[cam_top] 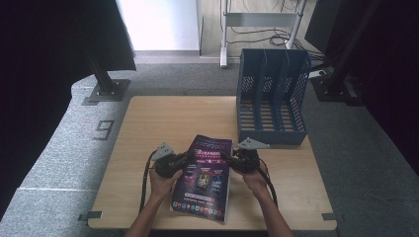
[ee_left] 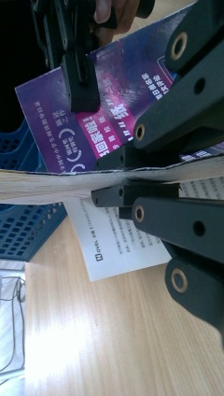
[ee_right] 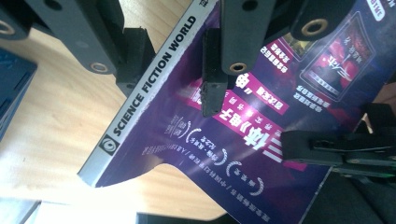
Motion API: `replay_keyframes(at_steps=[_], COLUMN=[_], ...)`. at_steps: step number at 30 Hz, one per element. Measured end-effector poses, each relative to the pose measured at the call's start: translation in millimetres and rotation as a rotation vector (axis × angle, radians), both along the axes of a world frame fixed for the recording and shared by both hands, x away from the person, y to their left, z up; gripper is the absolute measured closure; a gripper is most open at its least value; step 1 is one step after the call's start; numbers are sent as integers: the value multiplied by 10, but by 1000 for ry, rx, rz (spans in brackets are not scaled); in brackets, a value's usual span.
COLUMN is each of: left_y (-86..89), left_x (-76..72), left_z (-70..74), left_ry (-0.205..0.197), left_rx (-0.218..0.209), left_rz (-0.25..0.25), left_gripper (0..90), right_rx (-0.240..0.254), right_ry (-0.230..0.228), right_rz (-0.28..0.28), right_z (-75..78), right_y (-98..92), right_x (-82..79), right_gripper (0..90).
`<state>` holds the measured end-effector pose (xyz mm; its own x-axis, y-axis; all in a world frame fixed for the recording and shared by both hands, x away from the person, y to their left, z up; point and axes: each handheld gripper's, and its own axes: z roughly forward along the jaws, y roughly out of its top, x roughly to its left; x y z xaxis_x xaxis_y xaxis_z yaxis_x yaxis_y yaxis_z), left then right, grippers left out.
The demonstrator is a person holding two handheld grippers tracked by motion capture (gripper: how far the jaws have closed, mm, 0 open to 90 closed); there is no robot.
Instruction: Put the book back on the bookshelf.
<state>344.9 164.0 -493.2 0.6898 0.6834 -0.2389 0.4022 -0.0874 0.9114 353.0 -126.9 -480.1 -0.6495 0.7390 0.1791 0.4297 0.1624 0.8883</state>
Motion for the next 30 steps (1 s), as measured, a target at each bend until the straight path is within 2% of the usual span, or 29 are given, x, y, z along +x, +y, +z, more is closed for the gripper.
replay_keyframes(at_steps=[2, 12, 16, 17, 21, 25, 30], left_y=[5, -1, -5, -7, 2, 5, -5], left_x=[-13, -22, -42, -52, -102, -137, -158], left_z=[29, 53, 94, 110, 201, 265, 294], left_ry=[-8, -17, -37, -42, -75, -93, -105], left_rx=[-5, -9, -16, -22, -36, -43, -42], left_rz=[-3, -3, -2, -1, -5, -10, -11], left_gripper=[857, 859, 859, 859, 859, 860, 860], right_rx=[9, 24, 26, 29, 45, 77, 78], right_ry=[-26, -45, -68, -90, -123, -139, -145], right_rz=[5, 11, 14, 15, 24, 37, 33], right_z=[49, 74, 115, 154, 220, 274, 289], right_y=[-10, -33, -39, -42, -58, -102, -108], right_x=[-31, -54, -83, -112, -156, -185, -195], right_gripper=[683, 688, 691, 695, 705, 718, 720])
